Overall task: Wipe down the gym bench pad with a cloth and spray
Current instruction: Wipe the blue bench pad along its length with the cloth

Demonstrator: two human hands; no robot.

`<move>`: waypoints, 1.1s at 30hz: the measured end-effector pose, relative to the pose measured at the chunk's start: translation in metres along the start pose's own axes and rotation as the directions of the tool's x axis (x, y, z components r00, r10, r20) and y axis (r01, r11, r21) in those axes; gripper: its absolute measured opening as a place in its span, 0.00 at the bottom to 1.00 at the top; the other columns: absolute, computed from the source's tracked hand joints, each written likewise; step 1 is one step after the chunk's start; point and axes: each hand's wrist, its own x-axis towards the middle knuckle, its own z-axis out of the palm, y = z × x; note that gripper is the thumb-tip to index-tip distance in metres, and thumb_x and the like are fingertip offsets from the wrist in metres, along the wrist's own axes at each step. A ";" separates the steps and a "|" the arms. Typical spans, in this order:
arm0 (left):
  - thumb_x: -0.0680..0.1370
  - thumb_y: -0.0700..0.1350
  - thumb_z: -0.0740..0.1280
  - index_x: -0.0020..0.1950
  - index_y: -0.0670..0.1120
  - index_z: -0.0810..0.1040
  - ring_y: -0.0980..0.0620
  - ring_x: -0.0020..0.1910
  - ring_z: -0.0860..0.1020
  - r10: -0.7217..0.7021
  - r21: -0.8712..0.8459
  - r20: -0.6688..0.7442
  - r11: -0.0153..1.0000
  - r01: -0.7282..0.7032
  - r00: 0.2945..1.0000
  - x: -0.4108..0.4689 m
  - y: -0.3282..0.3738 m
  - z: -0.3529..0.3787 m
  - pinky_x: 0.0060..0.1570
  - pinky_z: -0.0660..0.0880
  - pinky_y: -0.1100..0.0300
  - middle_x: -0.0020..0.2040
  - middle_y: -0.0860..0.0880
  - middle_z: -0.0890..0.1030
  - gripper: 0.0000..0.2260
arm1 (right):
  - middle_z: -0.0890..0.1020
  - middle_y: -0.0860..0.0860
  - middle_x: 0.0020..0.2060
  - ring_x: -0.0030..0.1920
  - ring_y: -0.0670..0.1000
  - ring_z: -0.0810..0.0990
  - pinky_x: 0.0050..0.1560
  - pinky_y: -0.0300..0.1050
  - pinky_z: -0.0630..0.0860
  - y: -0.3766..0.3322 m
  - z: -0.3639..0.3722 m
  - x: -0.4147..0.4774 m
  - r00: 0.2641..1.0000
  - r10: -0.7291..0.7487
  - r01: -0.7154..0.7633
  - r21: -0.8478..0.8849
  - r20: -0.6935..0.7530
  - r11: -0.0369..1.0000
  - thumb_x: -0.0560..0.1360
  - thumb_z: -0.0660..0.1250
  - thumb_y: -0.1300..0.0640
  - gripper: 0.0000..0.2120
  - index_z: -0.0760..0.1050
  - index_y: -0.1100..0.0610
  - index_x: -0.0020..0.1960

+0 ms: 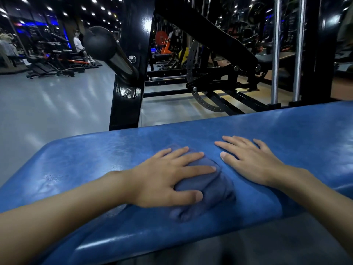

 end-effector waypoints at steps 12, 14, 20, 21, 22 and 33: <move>0.65 0.77 0.42 0.77 0.69 0.52 0.50 0.76 0.61 -0.548 -0.057 -0.097 0.837 0.545 0.831 -0.014 -0.164 0.001 0.73 0.55 0.49 0.78 0.54 0.60 0.40 | 0.53 0.38 0.78 0.77 0.42 0.47 0.76 0.56 0.42 0.002 0.001 0.001 1.000 0.004 -0.004 -0.022 -0.002 1.000 0.79 0.43 0.36 0.26 0.52 0.35 0.76; 0.64 0.77 0.40 0.77 0.70 0.49 0.49 0.77 0.58 -0.572 -0.033 -0.078 0.820 0.571 0.817 -0.013 -0.158 0.001 0.74 0.53 0.48 0.80 0.55 0.57 0.40 | 0.53 0.38 0.78 0.77 0.42 0.48 0.76 0.56 0.43 0.002 0.001 0.002 1.000 -0.001 0.000 -0.019 -0.008 1.000 0.79 0.43 0.36 0.26 0.52 0.36 0.76; 0.67 0.78 0.38 0.75 0.73 0.43 0.50 0.80 0.49 -0.394 0.032 -0.039 0.918 0.395 0.918 -0.022 -0.078 0.005 0.76 0.47 0.47 0.81 0.56 0.50 0.36 | 0.54 0.40 0.78 0.77 0.43 0.48 0.76 0.57 0.44 0.002 0.002 0.002 1.000 -0.010 0.009 -0.037 -0.020 0.999 0.79 0.43 0.37 0.26 0.53 0.37 0.77; 0.67 0.79 0.37 0.73 0.75 0.41 0.50 0.80 0.47 -0.323 0.046 -0.031 0.945 0.324 0.946 -0.026 -0.056 0.005 0.76 0.46 0.47 0.81 0.57 0.48 0.34 | 0.53 0.40 0.78 0.78 0.44 0.48 0.76 0.58 0.43 0.002 0.002 0.002 1.000 -0.010 0.010 -0.043 -0.013 0.999 0.79 0.43 0.37 0.26 0.52 0.37 0.77; 0.67 0.79 0.35 0.71 0.76 0.39 0.51 0.80 0.45 -0.252 0.057 -0.017 0.966 0.252 0.968 -0.030 -0.036 0.006 0.77 0.45 0.48 0.81 0.58 0.45 0.32 | 0.53 0.41 0.78 0.78 0.44 0.48 0.76 0.58 0.43 0.003 0.002 0.002 1.000 -0.011 0.010 -0.046 -0.006 0.999 0.79 0.42 0.37 0.26 0.52 0.37 0.77; 0.69 0.79 0.41 0.68 0.81 0.40 0.53 0.80 0.44 -0.253 -0.034 0.025 0.967 0.254 0.967 -0.039 -0.025 0.002 0.77 0.44 0.47 0.81 0.60 0.46 0.28 | 0.52 0.42 0.79 0.78 0.46 0.48 0.75 0.59 0.44 0.003 -0.001 0.001 1.000 -0.024 0.024 -0.047 0.006 0.999 0.80 0.42 0.37 0.26 0.52 0.38 0.77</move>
